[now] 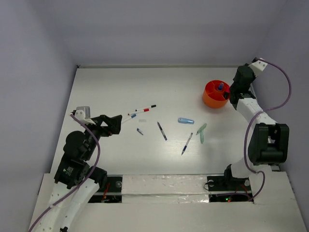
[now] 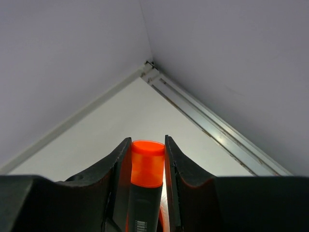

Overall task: Sort the stationery into containers
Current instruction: Place the pen in the storage box.

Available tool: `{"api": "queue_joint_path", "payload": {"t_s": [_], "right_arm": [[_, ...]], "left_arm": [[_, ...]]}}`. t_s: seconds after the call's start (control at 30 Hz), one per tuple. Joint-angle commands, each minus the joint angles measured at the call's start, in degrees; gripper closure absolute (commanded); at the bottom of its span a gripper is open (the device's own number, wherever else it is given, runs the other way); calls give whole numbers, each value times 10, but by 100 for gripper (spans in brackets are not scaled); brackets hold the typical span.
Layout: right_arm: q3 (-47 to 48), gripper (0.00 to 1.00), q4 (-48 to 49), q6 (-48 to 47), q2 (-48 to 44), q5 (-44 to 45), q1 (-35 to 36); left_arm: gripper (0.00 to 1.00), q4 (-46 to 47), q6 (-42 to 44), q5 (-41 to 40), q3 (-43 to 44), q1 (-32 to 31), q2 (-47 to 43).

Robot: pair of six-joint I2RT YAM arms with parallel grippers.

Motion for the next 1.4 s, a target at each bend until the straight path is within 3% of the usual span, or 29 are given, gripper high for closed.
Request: {"api": "queue_joint_path", "payload": {"t_s": [0.0, 0.43, 1.1, 1.33, 1.37], "right_arm": [[35, 93, 61, -30, 14, 17, 0], [40, 93, 74, -33, 92, -1, 0], [-32, 90, 228, -156, 140, 61, 65], [-65, 78, 233, -142, 119, 73, 65], [-66, 70, 225, -123, 113, 72, 65]], "left_arm": [[1, 31, 8, 5, 1, -5, -5], [1, 30, 9, 4, 2, -10, 3], [1, 32, 9, 11, 1, -10, 13], [1, 33, 9, 13, 1, -5, 18], [1, 33, 9, 14, 1, -5, 19]]}}
